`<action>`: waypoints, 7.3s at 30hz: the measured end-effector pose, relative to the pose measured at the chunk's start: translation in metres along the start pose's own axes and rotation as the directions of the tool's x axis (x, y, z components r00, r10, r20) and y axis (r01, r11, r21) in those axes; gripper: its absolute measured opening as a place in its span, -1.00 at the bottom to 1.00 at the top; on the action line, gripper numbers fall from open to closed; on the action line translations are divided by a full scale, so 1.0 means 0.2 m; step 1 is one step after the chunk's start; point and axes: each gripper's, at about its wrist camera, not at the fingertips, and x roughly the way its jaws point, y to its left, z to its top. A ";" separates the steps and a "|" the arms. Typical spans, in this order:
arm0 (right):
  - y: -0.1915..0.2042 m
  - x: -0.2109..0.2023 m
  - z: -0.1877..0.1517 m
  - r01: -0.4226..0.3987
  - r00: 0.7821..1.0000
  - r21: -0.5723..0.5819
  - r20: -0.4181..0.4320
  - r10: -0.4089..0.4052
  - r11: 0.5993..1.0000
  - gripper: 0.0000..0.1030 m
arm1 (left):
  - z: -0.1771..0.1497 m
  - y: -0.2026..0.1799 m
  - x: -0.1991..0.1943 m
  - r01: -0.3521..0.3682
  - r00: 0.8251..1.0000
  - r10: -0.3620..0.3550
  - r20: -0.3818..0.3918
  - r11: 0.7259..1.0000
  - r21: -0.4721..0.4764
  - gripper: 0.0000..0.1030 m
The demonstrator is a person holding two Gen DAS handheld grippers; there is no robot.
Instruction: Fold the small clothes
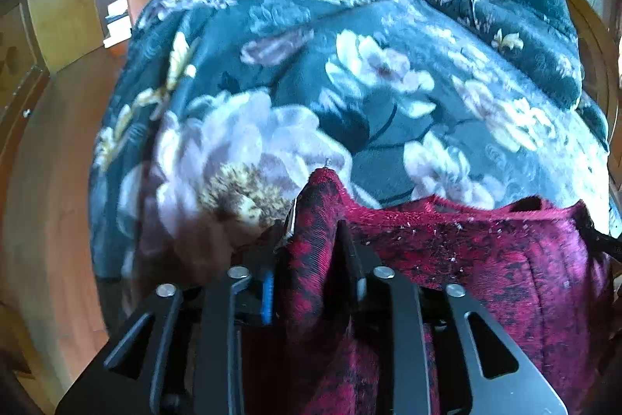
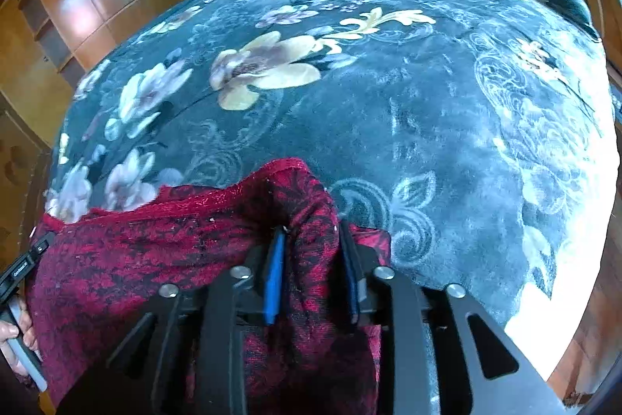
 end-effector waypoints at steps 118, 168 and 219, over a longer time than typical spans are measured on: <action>0.14 -0.11 -0.16 -0.087 0.996 -0.095 -0.037 0.084 0.992 0.17 | -0.13 0.08 -0.03 0.040 0.995 -0.045 -0.087 0.997 -0.060 -0.64; -0.08 -0.52 -0.50 -0.696 0.697 0.155 -0.088 0.712 0.701 -0.27 | -0.55 -0.52 -0.30 0.223 0.974 -0.216 -0.071 0.970 0.102 -0.10; 1.48 -0.51 -0.89 -0.613 0.789 -0.451 -0.303 0.535 0.649 0.30 | -0.19 0.32 -0.54 0.522 0.842 -0.539 -0.031 0.827 -0.209 0.00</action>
